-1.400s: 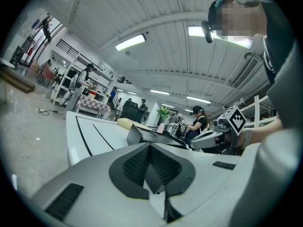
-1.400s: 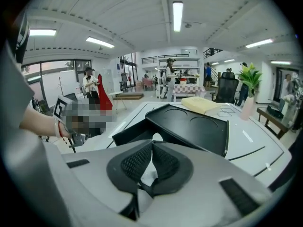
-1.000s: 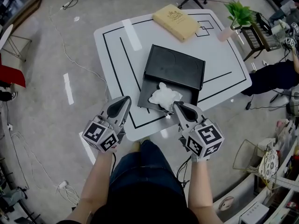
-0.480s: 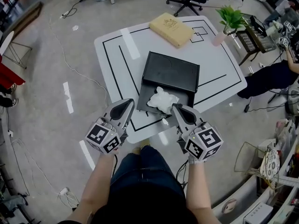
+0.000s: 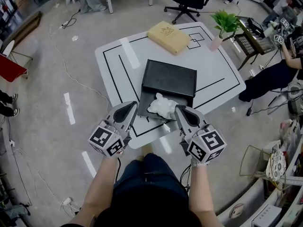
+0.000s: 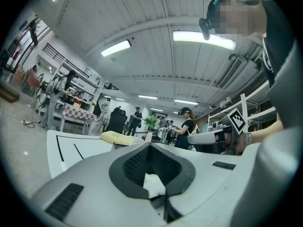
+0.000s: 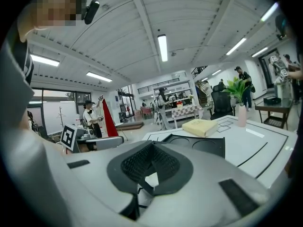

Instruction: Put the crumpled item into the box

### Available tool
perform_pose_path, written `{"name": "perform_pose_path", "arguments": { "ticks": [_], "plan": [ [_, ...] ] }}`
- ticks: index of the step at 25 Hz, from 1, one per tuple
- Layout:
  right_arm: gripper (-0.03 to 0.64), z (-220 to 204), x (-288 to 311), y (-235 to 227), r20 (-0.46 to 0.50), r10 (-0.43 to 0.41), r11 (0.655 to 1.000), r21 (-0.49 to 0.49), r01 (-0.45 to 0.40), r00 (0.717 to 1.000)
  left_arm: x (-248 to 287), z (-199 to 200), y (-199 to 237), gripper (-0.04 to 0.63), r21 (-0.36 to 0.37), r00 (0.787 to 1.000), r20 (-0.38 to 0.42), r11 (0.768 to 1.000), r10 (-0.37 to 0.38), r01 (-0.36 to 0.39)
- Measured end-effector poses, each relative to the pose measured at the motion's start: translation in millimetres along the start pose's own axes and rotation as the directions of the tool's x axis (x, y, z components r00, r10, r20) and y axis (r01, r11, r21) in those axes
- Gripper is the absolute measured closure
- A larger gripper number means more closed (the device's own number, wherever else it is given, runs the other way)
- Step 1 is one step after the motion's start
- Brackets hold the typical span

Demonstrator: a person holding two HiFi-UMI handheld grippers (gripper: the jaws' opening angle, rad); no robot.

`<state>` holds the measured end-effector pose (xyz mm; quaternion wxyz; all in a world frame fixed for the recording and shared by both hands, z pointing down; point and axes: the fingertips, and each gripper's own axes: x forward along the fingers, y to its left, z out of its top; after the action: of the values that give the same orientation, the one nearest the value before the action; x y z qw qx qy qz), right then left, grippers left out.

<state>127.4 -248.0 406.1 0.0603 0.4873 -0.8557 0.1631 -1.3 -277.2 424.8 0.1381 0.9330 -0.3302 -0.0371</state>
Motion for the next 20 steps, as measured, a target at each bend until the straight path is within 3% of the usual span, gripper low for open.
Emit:
{"name": "perform_pose_path", "arguments": {
  "ticks": [20],
  "plan": [
    [0.612, 33, -17, -3, 0.070, -0.045, 0.998, -0.050, 0.049, 0.996, 10, 37, -13, 0.594, 0.051, 0.999, 0.035, 0.998, -0.038, 0.036]
  ]
}}
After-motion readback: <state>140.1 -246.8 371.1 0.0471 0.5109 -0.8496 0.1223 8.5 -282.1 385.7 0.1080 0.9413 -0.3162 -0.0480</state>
